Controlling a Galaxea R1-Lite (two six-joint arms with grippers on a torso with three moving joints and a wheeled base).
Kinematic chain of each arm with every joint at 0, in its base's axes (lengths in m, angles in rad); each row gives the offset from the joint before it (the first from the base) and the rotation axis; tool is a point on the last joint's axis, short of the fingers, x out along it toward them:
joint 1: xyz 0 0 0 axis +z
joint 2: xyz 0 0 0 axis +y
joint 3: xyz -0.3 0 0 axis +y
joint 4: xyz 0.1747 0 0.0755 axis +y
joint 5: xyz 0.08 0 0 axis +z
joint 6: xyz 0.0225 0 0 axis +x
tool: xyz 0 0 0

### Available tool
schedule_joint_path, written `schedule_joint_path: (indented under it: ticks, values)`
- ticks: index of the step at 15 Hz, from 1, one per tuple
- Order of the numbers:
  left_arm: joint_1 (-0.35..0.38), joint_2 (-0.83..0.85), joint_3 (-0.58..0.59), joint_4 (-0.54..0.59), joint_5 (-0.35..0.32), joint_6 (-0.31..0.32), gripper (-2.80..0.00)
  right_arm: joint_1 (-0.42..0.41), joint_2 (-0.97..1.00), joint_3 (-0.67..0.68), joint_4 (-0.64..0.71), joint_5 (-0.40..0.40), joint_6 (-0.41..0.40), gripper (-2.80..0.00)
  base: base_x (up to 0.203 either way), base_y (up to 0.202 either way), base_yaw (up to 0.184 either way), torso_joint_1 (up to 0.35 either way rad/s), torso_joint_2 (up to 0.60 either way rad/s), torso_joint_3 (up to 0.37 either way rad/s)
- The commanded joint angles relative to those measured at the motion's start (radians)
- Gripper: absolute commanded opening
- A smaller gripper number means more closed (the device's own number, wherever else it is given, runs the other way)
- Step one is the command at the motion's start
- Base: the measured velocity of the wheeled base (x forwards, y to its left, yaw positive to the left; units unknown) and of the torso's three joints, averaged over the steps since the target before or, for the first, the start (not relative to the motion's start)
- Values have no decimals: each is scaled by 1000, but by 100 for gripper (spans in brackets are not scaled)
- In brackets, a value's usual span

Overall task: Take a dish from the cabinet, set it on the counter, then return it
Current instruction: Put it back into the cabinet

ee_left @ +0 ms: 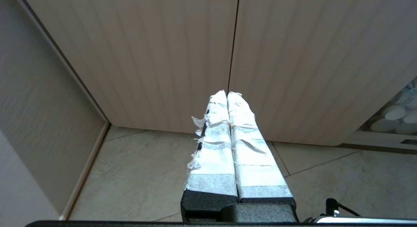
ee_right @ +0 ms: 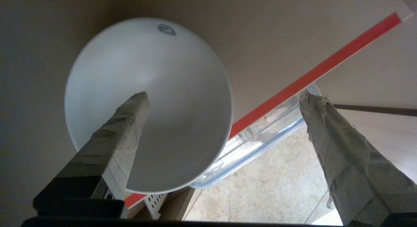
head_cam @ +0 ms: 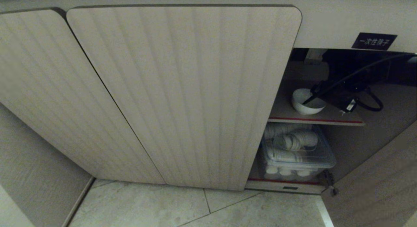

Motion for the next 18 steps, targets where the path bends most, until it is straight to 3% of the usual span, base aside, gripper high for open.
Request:
schedule_joint_path:
  ticks: [1,9,18]
  values:
    - [0,0,0,0,0,-1,-280,2,-3,16,-16,-9,3,0,0,0,0,0,0,0]
    - [0,0,0,0,1,-1,-280,11,-11,68,-63,-36,0,0,0,0,0,0,0,0]
    - [0,0,0,0,0,-1,-280,11,-11,111,-157,-46,-62,0,0,0,0,0,0,0]
